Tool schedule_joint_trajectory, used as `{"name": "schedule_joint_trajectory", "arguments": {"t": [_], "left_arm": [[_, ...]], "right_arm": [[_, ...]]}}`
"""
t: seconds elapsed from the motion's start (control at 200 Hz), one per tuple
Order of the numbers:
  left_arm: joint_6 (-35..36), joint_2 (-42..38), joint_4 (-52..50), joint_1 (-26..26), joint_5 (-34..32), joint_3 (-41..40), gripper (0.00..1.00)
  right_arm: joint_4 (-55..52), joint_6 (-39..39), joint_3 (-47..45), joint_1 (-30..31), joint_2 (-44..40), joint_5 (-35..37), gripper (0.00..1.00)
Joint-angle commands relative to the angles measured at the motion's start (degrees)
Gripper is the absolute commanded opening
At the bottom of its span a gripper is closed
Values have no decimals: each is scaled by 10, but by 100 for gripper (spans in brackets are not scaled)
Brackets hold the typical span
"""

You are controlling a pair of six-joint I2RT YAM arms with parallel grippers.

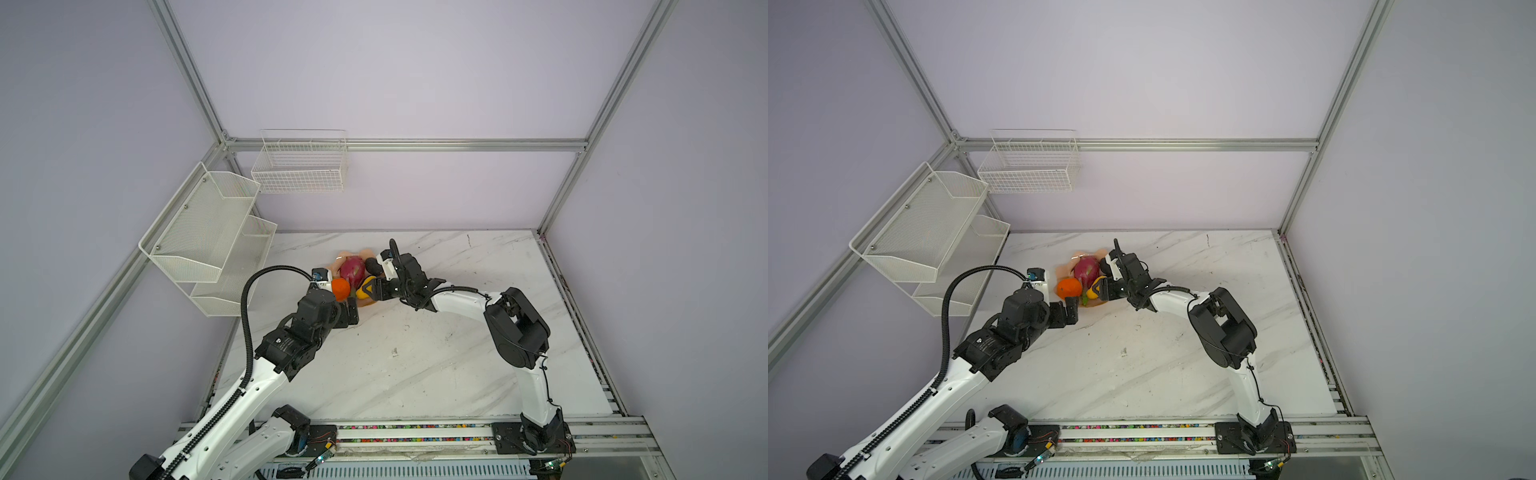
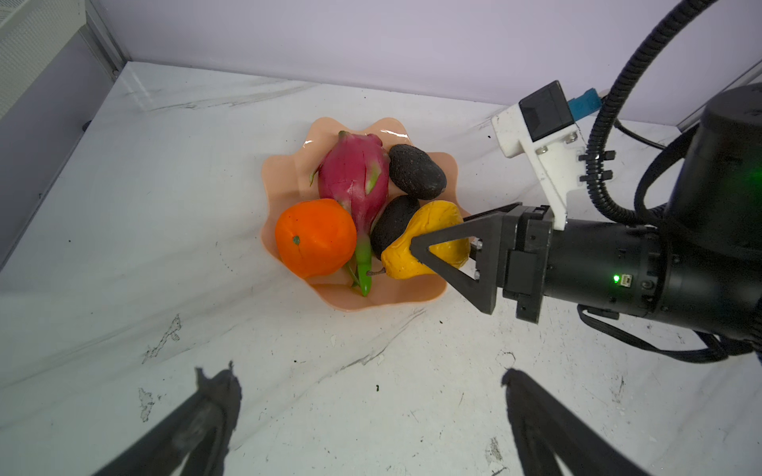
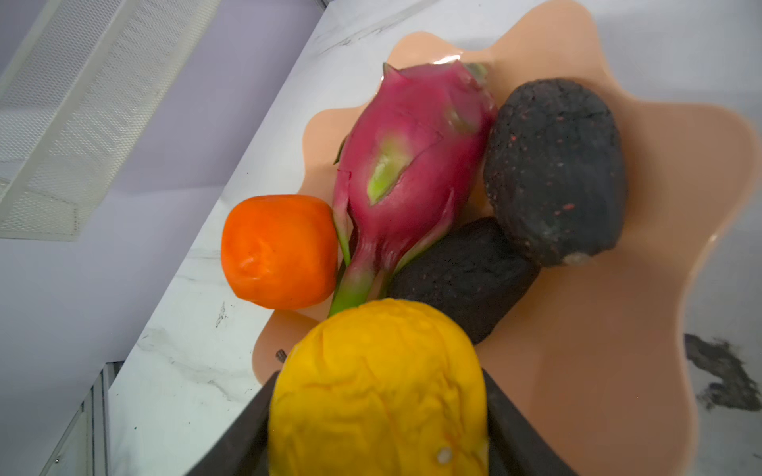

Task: Arrange fruit in a fruit bowl
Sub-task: Place the fruit in the fruit bowl.

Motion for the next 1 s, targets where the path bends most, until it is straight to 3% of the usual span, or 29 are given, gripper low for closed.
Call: {"name": "schedule_joint_trajectory", "arguments": {"t": [0.0, 0.51, 0.81, 0.995], "left_arm": [[-7, -9, 7, 5, 0, -20, 100], [2, -22, 0, 8, -3, -20, 100], [1, -24, 0, 9, 6, -18, 100], [2, -27, 8, 9, 9, -24, 100]], "right_arm": [[-30, -15, 16, 4, 3, 32, 55], [-50, -28, 40, 5, 12, 49, 71], [-64, -41, 52, 5, -7, 61, 87], [-67, -49, 58, 4, -22, 70, 89]]}}
